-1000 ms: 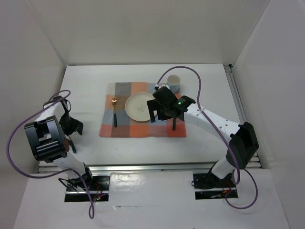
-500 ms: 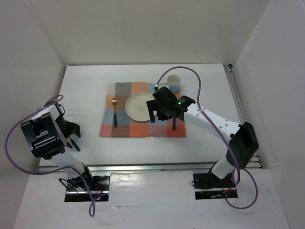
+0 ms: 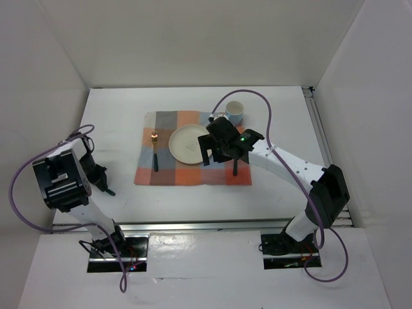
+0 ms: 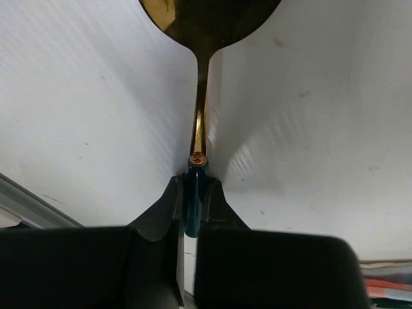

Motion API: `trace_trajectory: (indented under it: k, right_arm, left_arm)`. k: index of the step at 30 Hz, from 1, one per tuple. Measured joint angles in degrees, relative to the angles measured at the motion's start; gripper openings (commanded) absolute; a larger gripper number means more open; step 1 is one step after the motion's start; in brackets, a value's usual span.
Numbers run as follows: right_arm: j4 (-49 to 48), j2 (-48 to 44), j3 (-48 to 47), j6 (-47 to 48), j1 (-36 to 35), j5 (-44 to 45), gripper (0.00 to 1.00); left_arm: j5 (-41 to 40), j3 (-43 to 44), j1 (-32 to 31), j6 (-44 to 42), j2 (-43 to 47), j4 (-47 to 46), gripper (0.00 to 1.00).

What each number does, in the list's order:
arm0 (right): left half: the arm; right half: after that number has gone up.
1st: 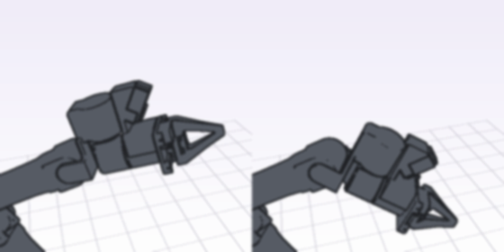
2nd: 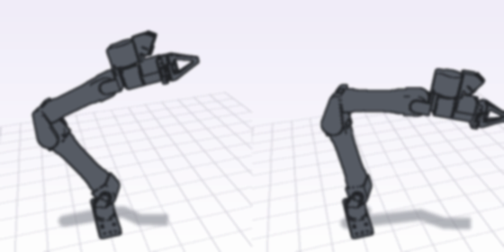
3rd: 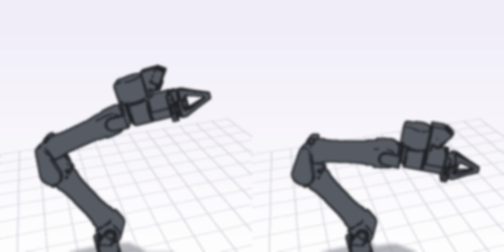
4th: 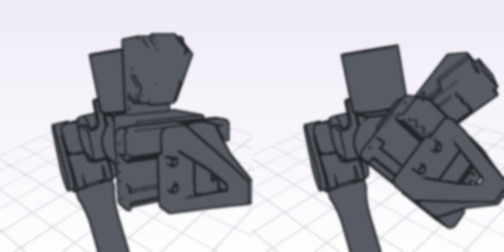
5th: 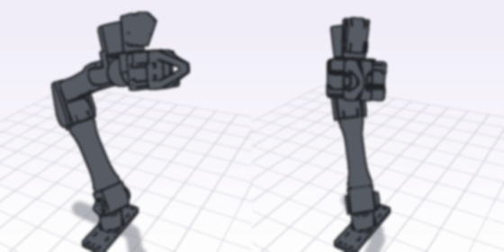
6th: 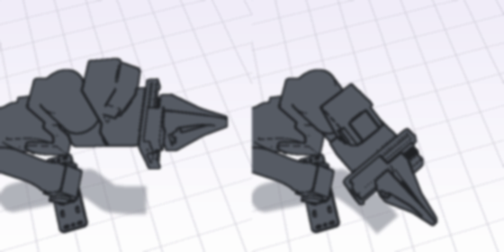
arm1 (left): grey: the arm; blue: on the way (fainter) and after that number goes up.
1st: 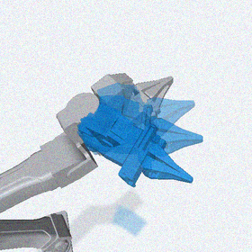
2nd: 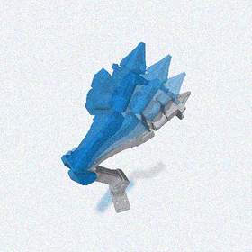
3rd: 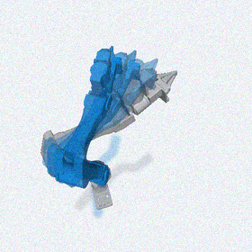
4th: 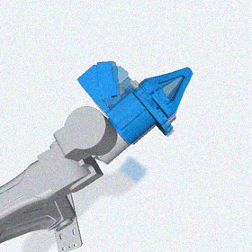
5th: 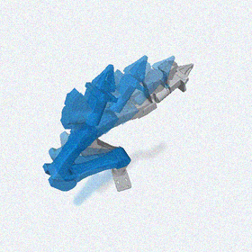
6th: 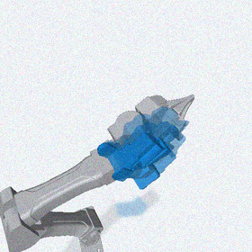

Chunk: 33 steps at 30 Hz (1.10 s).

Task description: Set the dinner table for one person

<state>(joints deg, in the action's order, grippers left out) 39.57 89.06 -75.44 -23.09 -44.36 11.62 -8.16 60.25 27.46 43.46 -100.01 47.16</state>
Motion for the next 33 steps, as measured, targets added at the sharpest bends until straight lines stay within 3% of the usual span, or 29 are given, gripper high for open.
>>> trace_trajectory:
  k: [11,22,28,33]
  right_arm:
    - [0.28,0.0,0.0,-0.02,0.0,1.99,0.99]
    - [1.01,-0.13,0.0,-1.29,0.0,4.35,1.0]
    - [2.75,-1.88,0.0,-1.51,0.94,8.26,1.0]
    - [3.58,-5.95,0.02,-2.21,6.03,9.44,1.0]
  left_arm:
    - [-1.01,5.05,-15.41,-1.2,0.44,0.46,0.0]
    - [-0.22,11.56,-23.21,-7.3,2.4,3.74,0.0]
    - [2.8,17.86,-34.6,-10.51,2.4,4.94,0.0]
    - [5.22,26.97,-46.38,-11.39,0.26,7.93,0.0]
